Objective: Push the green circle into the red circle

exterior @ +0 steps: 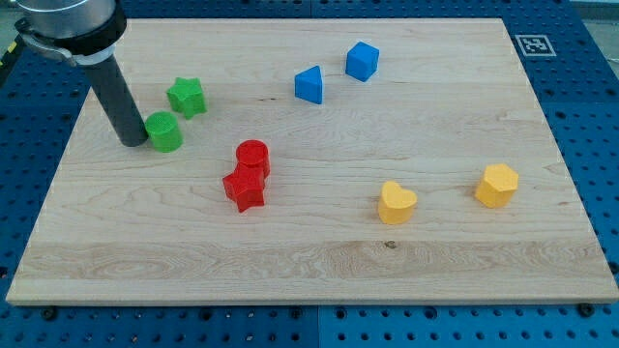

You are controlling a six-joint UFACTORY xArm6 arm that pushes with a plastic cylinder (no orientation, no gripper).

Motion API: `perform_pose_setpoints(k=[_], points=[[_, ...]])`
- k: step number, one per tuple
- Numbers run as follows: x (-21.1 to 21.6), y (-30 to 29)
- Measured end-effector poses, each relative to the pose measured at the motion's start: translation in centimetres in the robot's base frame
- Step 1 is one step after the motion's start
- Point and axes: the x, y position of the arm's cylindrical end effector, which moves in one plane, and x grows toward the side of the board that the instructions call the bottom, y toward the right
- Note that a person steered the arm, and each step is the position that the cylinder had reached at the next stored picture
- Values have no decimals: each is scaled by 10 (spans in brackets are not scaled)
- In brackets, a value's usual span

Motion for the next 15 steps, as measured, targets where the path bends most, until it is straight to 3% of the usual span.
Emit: perform_pose_setpoints(k=[15], points=[[-8, 61]])
